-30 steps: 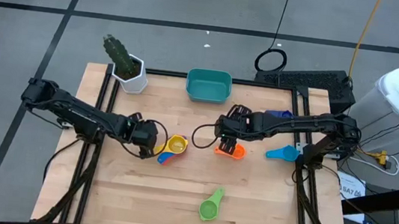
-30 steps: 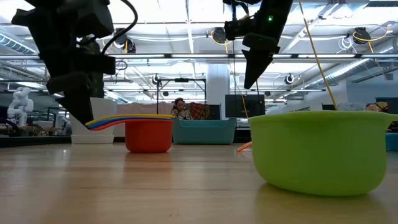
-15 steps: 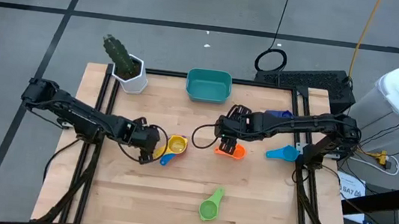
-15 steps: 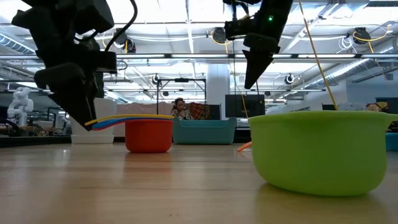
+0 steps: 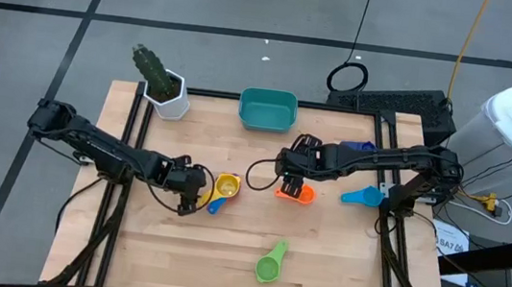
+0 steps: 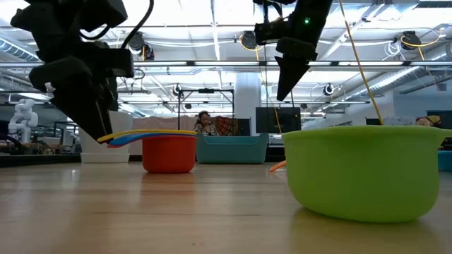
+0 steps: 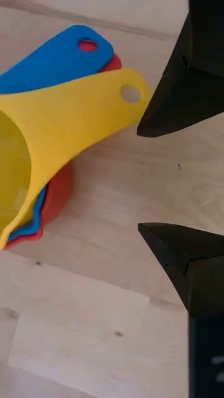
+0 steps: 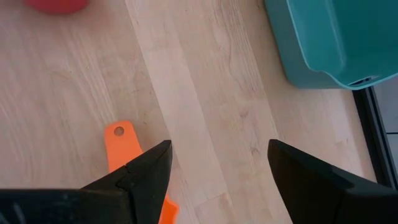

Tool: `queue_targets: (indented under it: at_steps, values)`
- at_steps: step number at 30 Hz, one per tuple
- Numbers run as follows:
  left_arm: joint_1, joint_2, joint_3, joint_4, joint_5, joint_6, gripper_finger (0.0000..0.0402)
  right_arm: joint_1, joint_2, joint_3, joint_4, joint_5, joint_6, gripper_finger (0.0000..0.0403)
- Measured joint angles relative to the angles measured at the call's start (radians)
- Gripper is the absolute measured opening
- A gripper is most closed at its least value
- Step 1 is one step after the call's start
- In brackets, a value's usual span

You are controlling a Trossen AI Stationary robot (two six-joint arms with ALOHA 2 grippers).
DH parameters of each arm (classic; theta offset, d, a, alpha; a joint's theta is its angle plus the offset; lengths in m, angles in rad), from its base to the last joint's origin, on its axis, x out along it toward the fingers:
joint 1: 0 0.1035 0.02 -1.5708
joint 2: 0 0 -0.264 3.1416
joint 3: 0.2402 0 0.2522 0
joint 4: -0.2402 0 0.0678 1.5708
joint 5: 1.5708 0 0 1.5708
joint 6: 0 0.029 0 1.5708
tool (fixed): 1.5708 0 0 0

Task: Nest measuring cups in basket
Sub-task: Stack the yellow measuring cup on the blue measuring cup, then stack the green measuring cup on the yellow measuring cup

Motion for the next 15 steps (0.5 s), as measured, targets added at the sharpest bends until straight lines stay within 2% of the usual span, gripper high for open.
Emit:
queue_targets:
  at_steps: [4, 6, 12, 15]
  values:
    - [0.000, 0.000, 0.000, -0.002, -0.001, 0.000, 0.0241, 0.000, 0.000, -0.036, 0.027, -0.001, 0.000, 0.0256]
    - [0.000, 0.000, 0.000, -0.005, -0.002, 0.003, 0.0241, 0.000, 0.000, -0.068, 0.042, -0.034, -0.010, 0.0256]
    - [0.013, 0.000, 0.000, -0.072, -0.048, 0.008, 0.0241, 0.016, 0.000, -0.190, 0.155, -0.433, -0.046, 0.0256]
    - [0.021, 0.000, 0.000, -0.083, -0.064, 0.010, 0.0241, 0.065, 0.000, -0.203, 0.132, -0.459, -0.002, 0.0255]
